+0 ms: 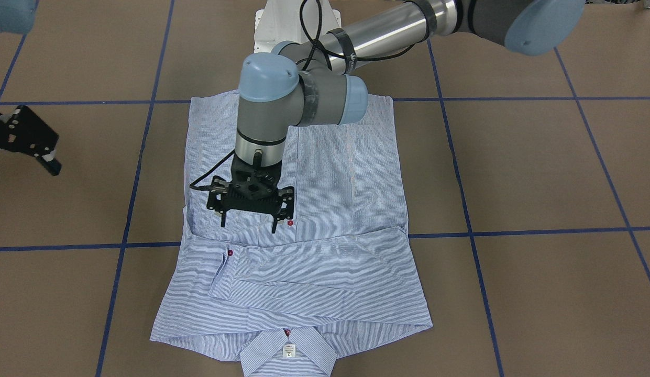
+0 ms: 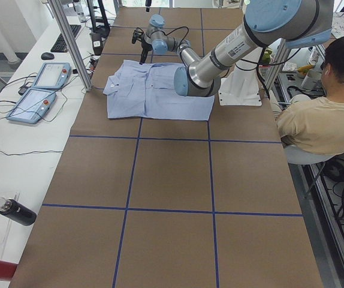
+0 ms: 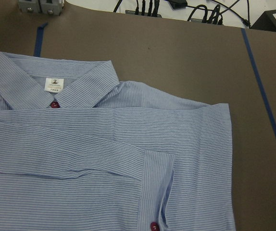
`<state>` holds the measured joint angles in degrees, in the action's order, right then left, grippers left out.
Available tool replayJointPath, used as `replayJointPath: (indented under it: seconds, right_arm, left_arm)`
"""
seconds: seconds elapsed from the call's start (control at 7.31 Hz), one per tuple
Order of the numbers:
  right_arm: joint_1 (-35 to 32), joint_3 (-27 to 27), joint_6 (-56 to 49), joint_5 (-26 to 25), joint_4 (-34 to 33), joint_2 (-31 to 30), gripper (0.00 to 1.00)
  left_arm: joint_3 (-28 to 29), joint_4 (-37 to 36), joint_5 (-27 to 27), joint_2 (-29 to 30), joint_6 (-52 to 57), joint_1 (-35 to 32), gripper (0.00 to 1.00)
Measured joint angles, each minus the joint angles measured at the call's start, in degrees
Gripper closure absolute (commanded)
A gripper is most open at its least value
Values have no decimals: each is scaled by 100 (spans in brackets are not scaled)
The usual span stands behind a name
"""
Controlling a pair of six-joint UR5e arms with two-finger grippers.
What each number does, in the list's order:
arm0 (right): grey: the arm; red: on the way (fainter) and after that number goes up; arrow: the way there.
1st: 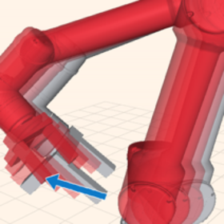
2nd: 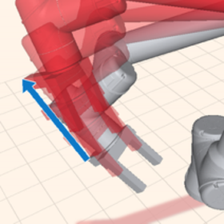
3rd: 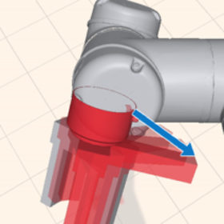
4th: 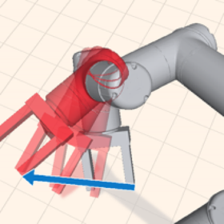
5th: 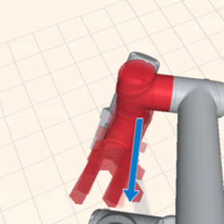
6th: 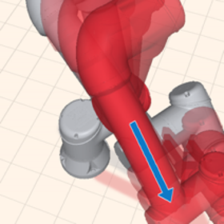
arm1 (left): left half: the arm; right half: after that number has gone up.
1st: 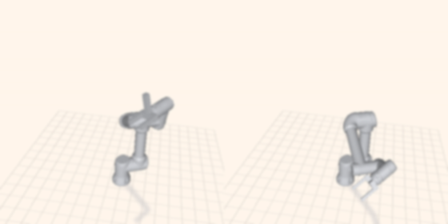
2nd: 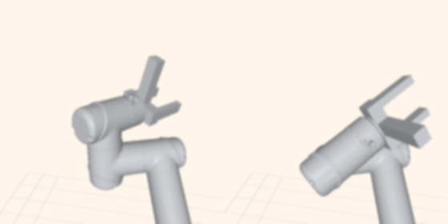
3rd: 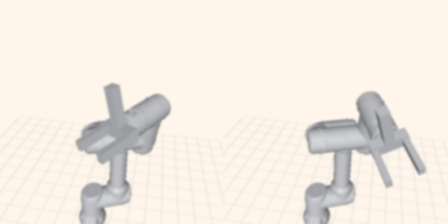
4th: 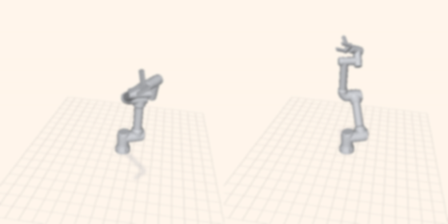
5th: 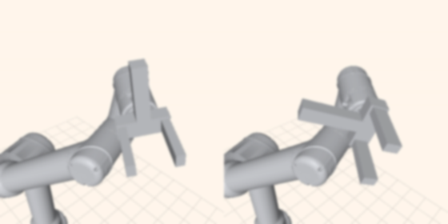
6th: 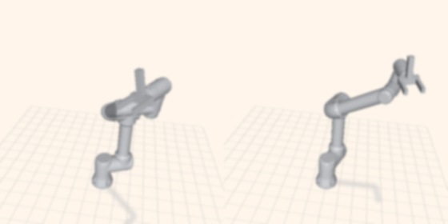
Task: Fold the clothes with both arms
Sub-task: 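Fold the held sleeve across the shirt's chest with the left gripper, then move both grippers to the hem corners nearest the robot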
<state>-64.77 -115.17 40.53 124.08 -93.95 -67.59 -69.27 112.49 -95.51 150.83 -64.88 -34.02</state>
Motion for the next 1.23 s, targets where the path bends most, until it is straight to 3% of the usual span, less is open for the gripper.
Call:
replayJointPath:
  seconds: [0.41,0.55,0.82,1.23]
  right_arm:
    - [1987,-1214,2435,-1639,-26,-230,0]
    - [2738,-1519,3033,-2306,-32,-444,0]
    - [4096,-1885,3887,-3608,-6,-998,0]
    - [5153,-2068,4603,-4629,34,-1548,0]
  left_arm:
    - [-3578,-860,-84,-2530,736,-62,0]
    - [-4402,-919,-104,-3198,765,-64,0]
    - [-5290,-706,-85,-4442,645,-27,0]
    - [-5511,-14,488,-5678,-491,874,0]
